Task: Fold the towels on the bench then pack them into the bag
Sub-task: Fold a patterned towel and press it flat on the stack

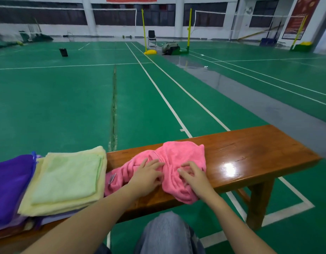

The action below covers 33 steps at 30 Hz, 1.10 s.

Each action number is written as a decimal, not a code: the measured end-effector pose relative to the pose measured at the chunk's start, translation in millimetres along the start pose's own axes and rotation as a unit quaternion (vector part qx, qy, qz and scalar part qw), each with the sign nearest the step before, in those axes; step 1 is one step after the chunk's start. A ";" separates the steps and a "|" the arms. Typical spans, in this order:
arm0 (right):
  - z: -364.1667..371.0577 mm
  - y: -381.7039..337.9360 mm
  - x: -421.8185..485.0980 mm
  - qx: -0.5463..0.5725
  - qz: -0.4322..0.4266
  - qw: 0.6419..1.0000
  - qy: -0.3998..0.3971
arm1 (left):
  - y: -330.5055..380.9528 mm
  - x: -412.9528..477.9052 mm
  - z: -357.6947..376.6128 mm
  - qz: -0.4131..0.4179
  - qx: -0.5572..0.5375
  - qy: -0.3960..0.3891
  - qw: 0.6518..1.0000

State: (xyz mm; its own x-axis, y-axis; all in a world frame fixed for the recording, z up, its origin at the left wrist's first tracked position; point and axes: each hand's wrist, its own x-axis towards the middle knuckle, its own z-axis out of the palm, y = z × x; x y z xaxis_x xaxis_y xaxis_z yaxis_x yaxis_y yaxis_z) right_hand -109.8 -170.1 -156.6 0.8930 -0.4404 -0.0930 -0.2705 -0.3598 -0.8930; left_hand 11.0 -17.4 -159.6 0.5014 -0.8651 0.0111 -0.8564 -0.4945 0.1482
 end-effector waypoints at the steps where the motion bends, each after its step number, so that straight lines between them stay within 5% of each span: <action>1: -0.3 -2.2 -0.9 -0.045 -0.003 0.999 -0.020 | 1.7 -0.9 0.8 -0.001 -0.008 0.001 1.000; 5: 3.0 0.0 0.5 -0.211 -0.011 0.972 -0.102 | 6.9 -3.4 5.9 -0.016 -0.035 0.025 0.999; 8: -2.0 6.7 3.9 -0.234 -0.020 0.968 -0.092 | 0.8 0.2 3.1 -0.074 -0.037 0.059 0.995; 13: -21.8 18.5 17.9 -0.288 0.008 0.957 0.016 | -20.7 12.6 -6.1 -0.158 -0.005 -0.006 0.987; 18: -39.9 28.2 35.7 -0.299 0.039 0.935 0.186 | -22.4 4.1 -4.9 -0.073 -0.026 0.027 0.997; 21: -43.3 28.3 49.9 -0.276 0.055 0.934 0.219 | -17.4 -2.2 -10.6 -0.044 -0.037 0.002 0.998; 25: -25.7 15.4 53.2 -0.334 0.016 0.913 0.236 | -22.1 12.3 -16.3 -0.101 -0.073 0.073 0.989; 29: -2.6 0.0 47.6 -0.264 -0.144 0.944 0.133 | -32.2 46.0 -5.1 -0.144 -0.177 0.084 0.970; 33: 11.3 1.7 52.0 -0.244 -0.143 0.959 0.033 | -27.1 71.5 5.5 -0.183 -0.310 0.066 0.931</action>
State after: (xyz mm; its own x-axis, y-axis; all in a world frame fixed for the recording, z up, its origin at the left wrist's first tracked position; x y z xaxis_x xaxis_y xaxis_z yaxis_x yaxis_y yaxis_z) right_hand -59.8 -184.3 -167.9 0.9354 -0.3120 0.1663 -0.1689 -0.8076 -0.5650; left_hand 69.4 -66.3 -168.3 0.7911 -0.6106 -0.0373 -0.4103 -0.5749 0.7079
